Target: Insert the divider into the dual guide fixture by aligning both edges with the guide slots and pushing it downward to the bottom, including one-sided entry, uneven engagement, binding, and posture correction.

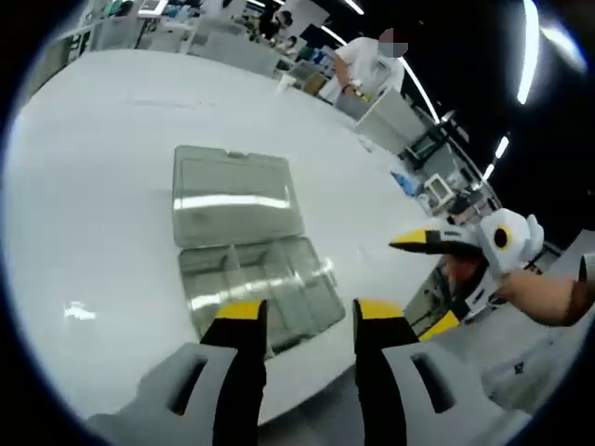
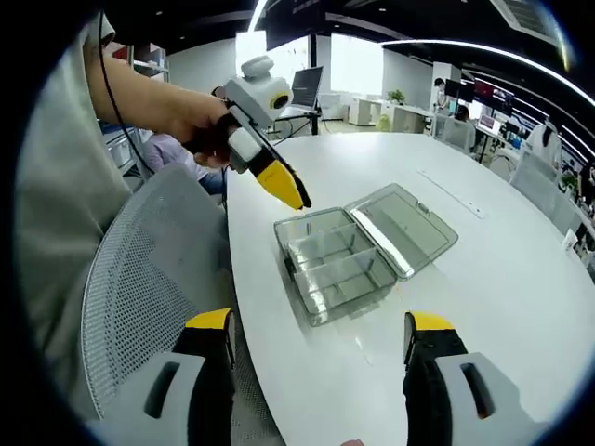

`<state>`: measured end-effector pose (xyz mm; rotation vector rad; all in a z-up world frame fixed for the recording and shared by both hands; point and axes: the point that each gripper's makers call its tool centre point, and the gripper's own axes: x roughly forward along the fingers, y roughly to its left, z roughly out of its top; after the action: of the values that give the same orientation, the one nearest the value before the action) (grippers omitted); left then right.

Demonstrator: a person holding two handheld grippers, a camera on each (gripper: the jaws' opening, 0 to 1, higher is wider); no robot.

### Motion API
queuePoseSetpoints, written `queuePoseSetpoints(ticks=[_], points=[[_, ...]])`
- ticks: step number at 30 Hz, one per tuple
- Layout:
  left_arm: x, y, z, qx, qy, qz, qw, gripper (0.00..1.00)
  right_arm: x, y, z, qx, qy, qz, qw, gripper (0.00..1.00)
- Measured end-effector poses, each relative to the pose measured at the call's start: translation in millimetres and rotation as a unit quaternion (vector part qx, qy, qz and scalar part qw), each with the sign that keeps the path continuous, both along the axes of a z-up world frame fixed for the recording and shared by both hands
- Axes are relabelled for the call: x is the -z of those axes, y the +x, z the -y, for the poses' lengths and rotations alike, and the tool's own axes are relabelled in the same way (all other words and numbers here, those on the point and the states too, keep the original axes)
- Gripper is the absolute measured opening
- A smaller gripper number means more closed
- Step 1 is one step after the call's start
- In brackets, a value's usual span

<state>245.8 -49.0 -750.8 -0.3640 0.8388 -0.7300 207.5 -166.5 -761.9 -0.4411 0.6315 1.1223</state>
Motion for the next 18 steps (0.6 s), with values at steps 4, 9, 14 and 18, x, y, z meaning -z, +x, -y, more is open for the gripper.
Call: queuePoseSetpoints(ticks=[4,9,14,18], points=[[-7.3,-6.6,2.9,0.012,-0.007,0.031,0.9994,0.40,6.1,0.2,7.8,-0.004,-0.016,-0.005,0.9999,0.72],[-16.1,-15.3,9.6,0.036,-0.015,0.075,0.9964,0.42,13.8,4.5,23.8,-0.009,-0.040,-0.008,0.9991,0.71],[-19.7,-21.5,12.5,0.053,-0.009,0.103,0.9932,0.44,26.1,7.6,44.7,-0.008,-0.070,-0.018,0.9973,0.70],[-24.4,-24.6,14.2,0.057,-0.011,0.127,0.9903,0.44,31.9,11.2,57.2,-0.007,-0.080,-0.022,0.9965,0.68]])
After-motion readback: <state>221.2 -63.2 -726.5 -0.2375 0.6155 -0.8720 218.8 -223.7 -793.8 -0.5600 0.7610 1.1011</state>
